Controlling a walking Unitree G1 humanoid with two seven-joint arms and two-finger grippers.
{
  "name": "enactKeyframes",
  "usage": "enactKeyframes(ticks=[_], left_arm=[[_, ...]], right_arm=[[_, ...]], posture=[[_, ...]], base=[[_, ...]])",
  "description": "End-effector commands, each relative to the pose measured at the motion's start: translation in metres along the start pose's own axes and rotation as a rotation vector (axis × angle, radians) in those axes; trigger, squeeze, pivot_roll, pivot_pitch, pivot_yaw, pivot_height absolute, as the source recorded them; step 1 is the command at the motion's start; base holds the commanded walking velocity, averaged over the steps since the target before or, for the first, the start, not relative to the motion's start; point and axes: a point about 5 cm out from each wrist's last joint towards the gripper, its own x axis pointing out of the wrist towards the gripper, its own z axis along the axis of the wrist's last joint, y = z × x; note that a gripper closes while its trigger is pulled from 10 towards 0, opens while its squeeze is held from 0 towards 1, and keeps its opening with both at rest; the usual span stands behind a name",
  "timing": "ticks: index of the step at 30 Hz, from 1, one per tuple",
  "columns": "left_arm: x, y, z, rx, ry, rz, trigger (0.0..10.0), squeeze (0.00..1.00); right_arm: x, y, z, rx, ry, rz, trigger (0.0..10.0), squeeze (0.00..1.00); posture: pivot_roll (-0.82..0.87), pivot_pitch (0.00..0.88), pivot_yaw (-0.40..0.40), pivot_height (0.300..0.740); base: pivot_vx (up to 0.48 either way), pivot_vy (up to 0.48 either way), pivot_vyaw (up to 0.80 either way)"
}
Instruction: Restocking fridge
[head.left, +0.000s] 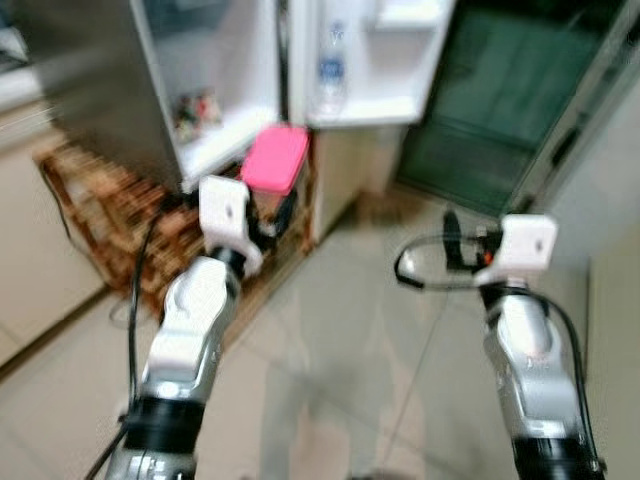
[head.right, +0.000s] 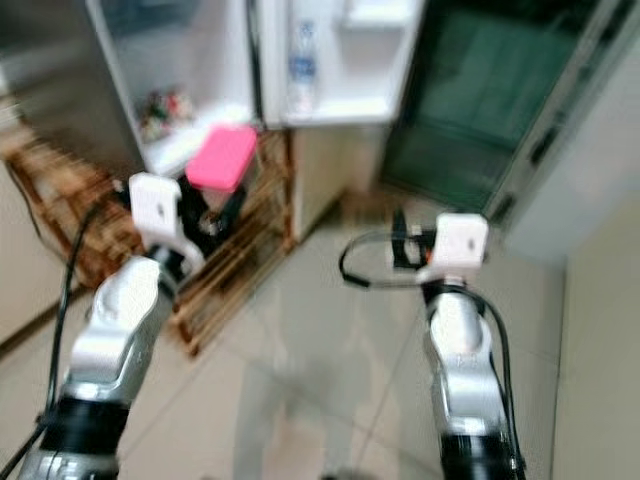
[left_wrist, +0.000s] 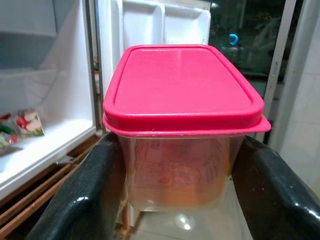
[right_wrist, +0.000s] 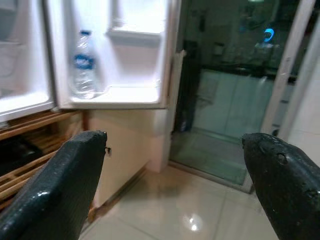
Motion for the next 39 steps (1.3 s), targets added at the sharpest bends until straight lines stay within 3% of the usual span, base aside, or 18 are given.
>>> enactKeyframes(ticks=[1,21,26,30,35,39], left_arm=[[0.0,0.002,-0.002,-0.008,0.009,0.036,10.0,0.0],[-0.001,0.023,-0.01,-0.049,0.047,0.171,10.0,0.0],[0.001,0.021,-0.008,-0.044,0.037,0.145,10.0,0.0],[0.002,0.017,-0.009,-0.047,0.046,0.125,10.0,0.0],[0.004,0.018,-0.01,-0.05,0.055,0.133,10.0,0.0],[0.006,0.015,-0.011,-0.049,0.06,0.127,10.0,0.0]], right_arm=[[-0.003,-0.014,0.003,-0.02,-0.008,-0.058,10.0,0.0],[-0.016,-0.031,0.006,-0.033,-0.01,-0.138,10.0,0.0],[-0.027,-0.063,0.006,-0.063,0.007,-0.27,10.0,0.0],[-0.033,-0.07,0.007,-0.077,0.007,-0.299,10.0,0.0],[-0.038,-0.069,0.003,-0.072,0.02,-0.308,10.0,0.0],[-0.034,-0.056,0.008,-0.06,0.001,-0.261,10.0,0.0]], posture=[[-0.05,0.0,0.01,0.74],[-0.08,0.0,0.034,0.74],[-0.1,0.0,0.054,0.74],[-0.1,0.0,0.061,0.74],[-0.11,0.0,0.068,0.74],[-0.12,0.0,0.065,0.74]], base=[[0.48,0.0,0.0],[0.48,0.0,0.0],[0.48,0.0,0.0],[0.48,0.0,0.0],[0.48,0.0,0.0],[0.48,0.0,0.0]])
